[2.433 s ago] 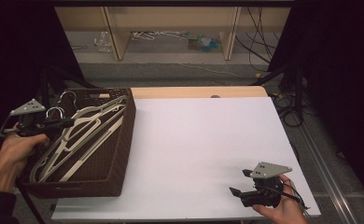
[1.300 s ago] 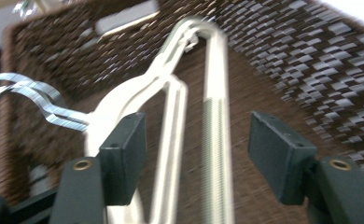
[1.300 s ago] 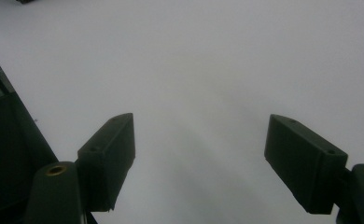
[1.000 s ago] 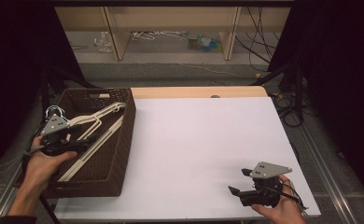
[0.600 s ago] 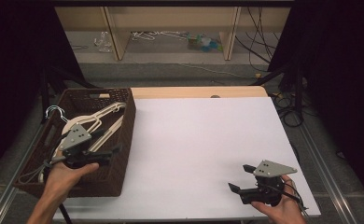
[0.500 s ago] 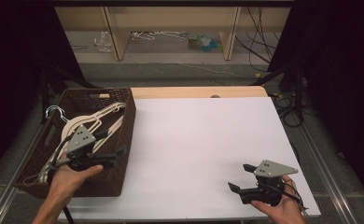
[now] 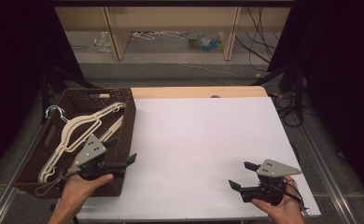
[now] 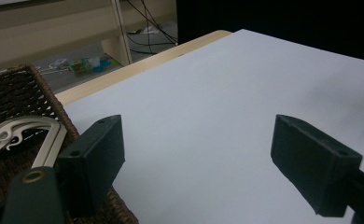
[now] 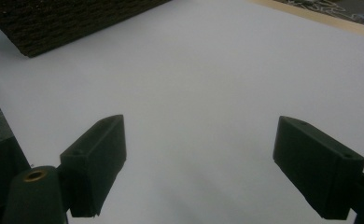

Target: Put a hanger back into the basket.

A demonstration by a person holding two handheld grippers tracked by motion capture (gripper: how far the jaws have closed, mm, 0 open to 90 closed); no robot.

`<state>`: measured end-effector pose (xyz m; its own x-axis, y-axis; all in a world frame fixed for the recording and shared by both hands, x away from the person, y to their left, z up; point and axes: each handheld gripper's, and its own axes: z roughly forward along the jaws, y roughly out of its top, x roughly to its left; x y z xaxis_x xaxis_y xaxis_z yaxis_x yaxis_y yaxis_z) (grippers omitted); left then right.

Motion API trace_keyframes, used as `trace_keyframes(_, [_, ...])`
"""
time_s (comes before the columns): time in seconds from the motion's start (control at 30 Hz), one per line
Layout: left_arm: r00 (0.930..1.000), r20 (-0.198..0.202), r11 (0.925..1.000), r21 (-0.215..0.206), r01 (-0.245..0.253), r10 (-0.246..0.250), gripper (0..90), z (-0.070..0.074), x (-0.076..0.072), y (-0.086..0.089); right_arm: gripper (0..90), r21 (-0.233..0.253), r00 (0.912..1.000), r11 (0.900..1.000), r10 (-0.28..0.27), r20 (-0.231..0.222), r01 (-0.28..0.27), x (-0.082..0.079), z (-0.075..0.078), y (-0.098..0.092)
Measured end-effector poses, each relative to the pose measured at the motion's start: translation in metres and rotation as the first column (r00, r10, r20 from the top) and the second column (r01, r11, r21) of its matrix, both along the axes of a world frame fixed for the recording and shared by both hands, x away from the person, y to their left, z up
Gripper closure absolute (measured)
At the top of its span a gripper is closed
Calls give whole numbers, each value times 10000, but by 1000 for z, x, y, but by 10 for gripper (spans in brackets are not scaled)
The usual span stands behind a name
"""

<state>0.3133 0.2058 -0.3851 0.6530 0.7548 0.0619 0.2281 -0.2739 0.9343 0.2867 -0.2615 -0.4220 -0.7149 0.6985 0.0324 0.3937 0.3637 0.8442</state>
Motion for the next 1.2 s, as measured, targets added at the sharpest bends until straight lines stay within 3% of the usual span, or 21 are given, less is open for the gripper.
trace_keyframes(0.37, [9992,85,9992,118,383,-384,176,-10,-14,-25,179,73,10000,10000,45,5,-45,0,-2,-1])
trace_keyframes(0.47, [9989,91,9987,216,468,-470,177,-13,-17,-30,178,108,9997,9999,73,244,-76,1,-2,-2])
trace_keyframes(0.5, [9989,84,9989,123,455,-456,176,-15,-18,-31,178,84,10000,10000,4,97,-5,0,0,-3])
trace_keyframes(0.67, [9984,134,9972,506,543,-550,176,-25,-25,-34,177,227,9994,9997,33,358,-41,-1,0,-2])
trace_keyframes(0.77, [9984,97,9958,722,554,-563,176,-30,-31,-36,177,261,9996,9997,16,295,-24,-2,0,0])
trace_keyframes(0.83, [9981,62,9956,702,613,-618,176,-31,-32,-36,177,439,9995,9990,90,313,-103,-2,0,1])
trace_keyframes(0.9, [9980,197,9954,761,579,-596,176,-32,-35,-36,177,285,9990,9996,51,449,-64,-3,0,1])
trace_keyframes(0.97, [9977,300,9952,785,576,-601,176,-32,-37,-36,178,318,9995,9993,169,261,-177,-3,-1,1])
trace_keyframes(1.03, [9982,270,9971,547,527,-543,176,-33,-40,-36,178,357,9990,9993,103,443,-118,-3,0,1])
trace_keyframes(1.07, [9981,265,9971,547,533,-548,176,-34,-41,-37,178,425,9995,9990,136,301,-149,-3,0,0])
trace_keyframes(1.17, [9982,242,9971,544,531,-545,176,-36,-44,-36,178,546,9978,9985,32,663,-68,-4,1,0])
trace_keyframes(1.2, [9980,311,9968,604,525,-545,176,-36,-44,-34,178,488,9984,9988,-15,571,-13,-5,2,0])
